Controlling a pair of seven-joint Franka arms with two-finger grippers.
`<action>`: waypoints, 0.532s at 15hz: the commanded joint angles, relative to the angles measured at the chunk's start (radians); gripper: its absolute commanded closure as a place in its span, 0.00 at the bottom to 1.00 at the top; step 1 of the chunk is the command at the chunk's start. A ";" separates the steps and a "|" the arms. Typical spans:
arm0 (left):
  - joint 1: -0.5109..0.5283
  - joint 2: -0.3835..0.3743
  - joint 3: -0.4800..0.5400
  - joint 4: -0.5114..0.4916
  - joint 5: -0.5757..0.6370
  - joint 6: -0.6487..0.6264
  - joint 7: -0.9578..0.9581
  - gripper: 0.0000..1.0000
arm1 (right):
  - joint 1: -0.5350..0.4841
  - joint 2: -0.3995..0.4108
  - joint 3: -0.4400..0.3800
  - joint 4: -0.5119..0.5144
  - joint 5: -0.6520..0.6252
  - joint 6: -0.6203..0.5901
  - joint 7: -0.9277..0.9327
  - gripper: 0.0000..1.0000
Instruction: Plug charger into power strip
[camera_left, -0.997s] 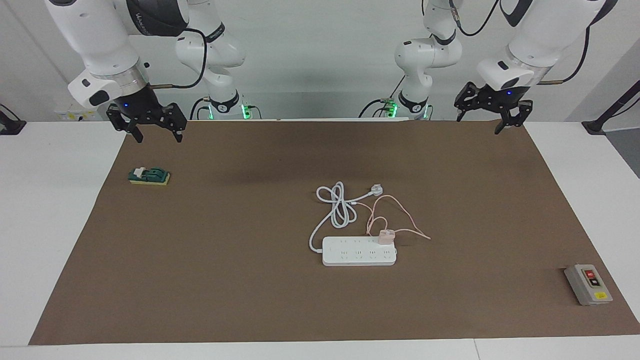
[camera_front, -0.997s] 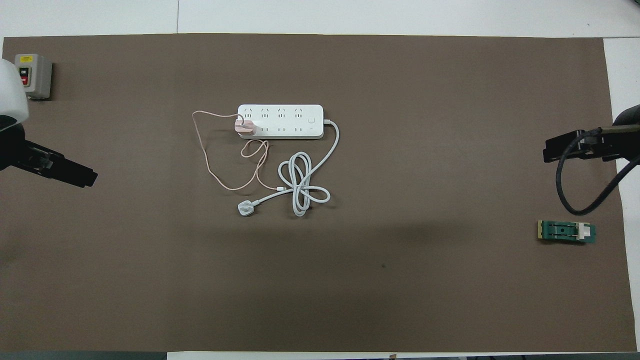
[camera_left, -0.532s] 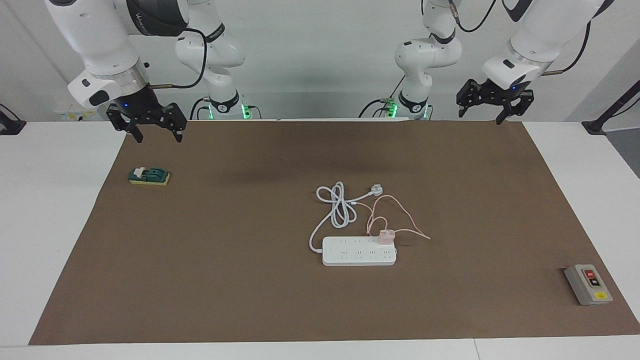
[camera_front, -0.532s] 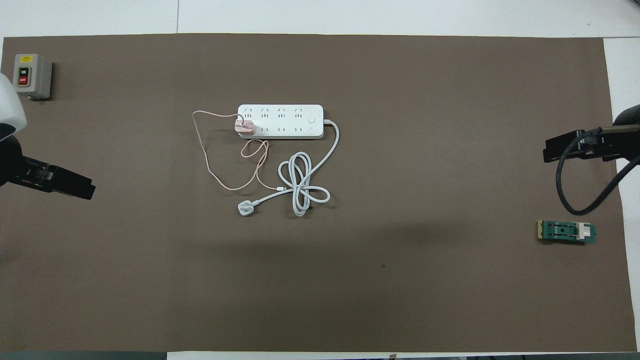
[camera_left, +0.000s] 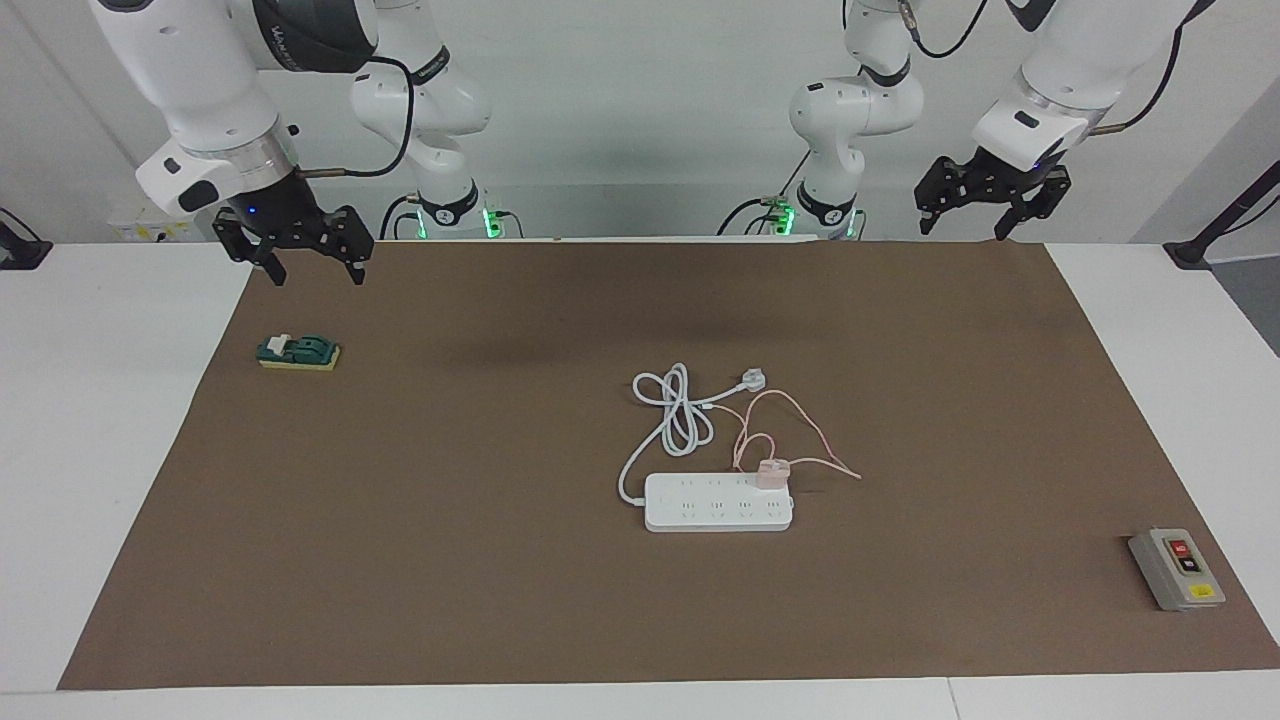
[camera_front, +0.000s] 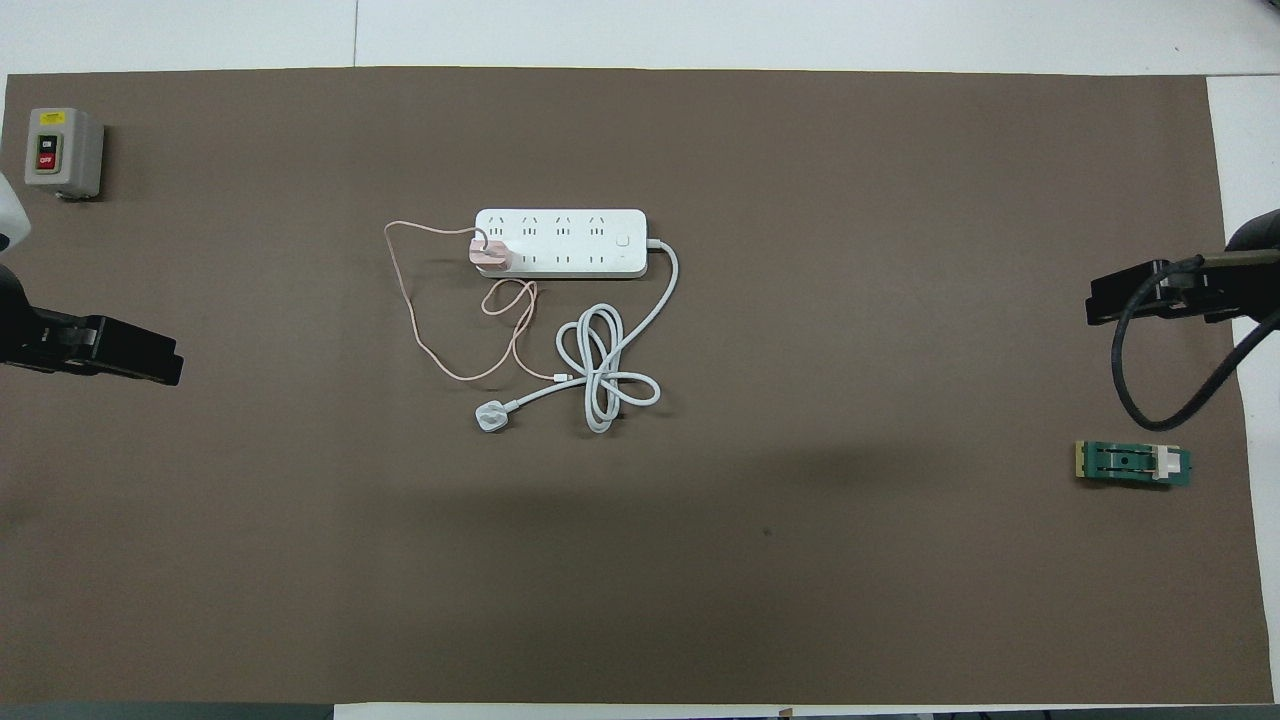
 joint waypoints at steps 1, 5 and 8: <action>0.002 0.041 -0.003 0.071 -0.002 -0.035 -0.016 0.00 | -0.009 -0.017 0.008 -0.017 0.017 0.007 0.010 0.00; 0.007 0.038 0.000 0.055 0.014 -0.029 -0.016 0.00 | -0.009 -0.017 0.008 -0.017 0.017 0.007 0.009 0.00; 0.025 0.047 0.002 0.034 0.011 -0.023 -0.014 0.00 | -0.006 -0.017 0.008 -0.017 0.016 0.006 0.004 0.00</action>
